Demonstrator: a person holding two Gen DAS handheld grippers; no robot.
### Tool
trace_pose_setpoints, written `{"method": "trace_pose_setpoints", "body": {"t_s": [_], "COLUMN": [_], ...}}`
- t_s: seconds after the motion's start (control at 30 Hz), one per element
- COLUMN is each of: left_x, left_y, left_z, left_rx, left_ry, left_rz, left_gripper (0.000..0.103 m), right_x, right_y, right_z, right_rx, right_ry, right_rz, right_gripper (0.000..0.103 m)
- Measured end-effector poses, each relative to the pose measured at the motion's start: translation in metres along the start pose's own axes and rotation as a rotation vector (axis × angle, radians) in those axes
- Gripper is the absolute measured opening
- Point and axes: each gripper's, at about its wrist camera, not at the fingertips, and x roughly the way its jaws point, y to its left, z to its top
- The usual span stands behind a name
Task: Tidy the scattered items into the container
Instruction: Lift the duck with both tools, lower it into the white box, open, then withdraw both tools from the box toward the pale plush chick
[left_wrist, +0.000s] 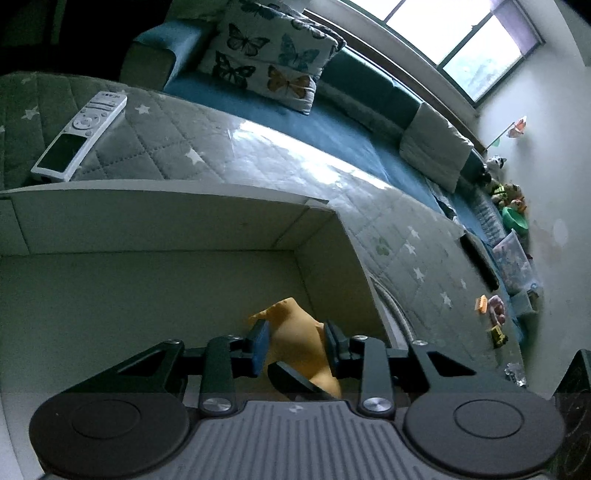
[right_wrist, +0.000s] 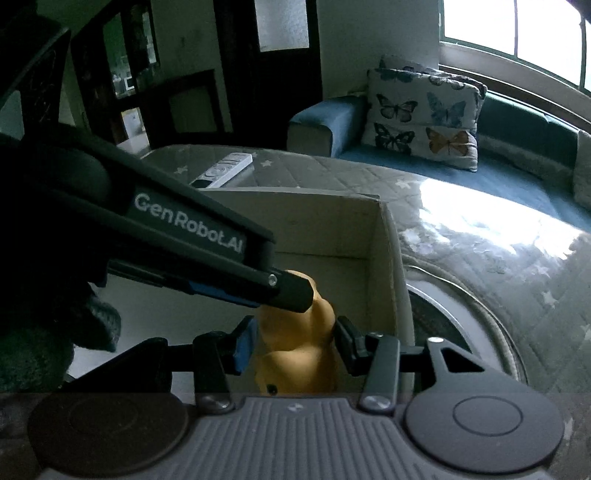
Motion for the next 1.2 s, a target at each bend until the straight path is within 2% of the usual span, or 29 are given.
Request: {"method": "trace_pose_setpoints", "body": {"t_s": [0.23,0.4,0.67,0.73,0.93,1.0,1.2], "left_x": [-0.003,-0.014,-0.04,-0.048,-0.072,-0.078,-0.088], "left_y": [-0.001,-0.008,-0.02,-0.023,-0.038,-0.042,-0.05], "left_z": [-0.002,-0.004,-0.017,-0.023,-0.045,-0.055,-0.084], "left_rx": [0.006,0.035,0.07,0.073,0.105,0.123,0.145], "left_ry": [-0.007,-0.033,-0.089,-0.105,-0.148,-0.156,-0.153], "left_rz": [0.003,0.011,0.022,0.019,0.017,0.015,0.003], "left_gripper": [0.034,0.034,0.034,0.034,0.034,0.034,0.034], "right_x": [-0.006,-0.023,-0.057,-0.069,-0.104,-0.115,-0.141], "right_y": [0.005,0.004,0.005,0.006,0.005,0.007,0.01], "right_z": [-0.001,0.001,-0.002,-0.006,-0.026,-0.038,-0.07], "right_rx": [0.002,-0.013,-0.039,-0.055,-0.061,-0.063,-0.056], "right_ry": [-0.015,-0.049,-0.098,-0.115,-0.149,-0.159,-0.162], "right_rz": [0.005,0.002,0.001,-0.003,-0.006,-0.015,-0.022], "right_gripper": [0.048,0.054,0.073,0.078,0.084,0.09,0.092]}}
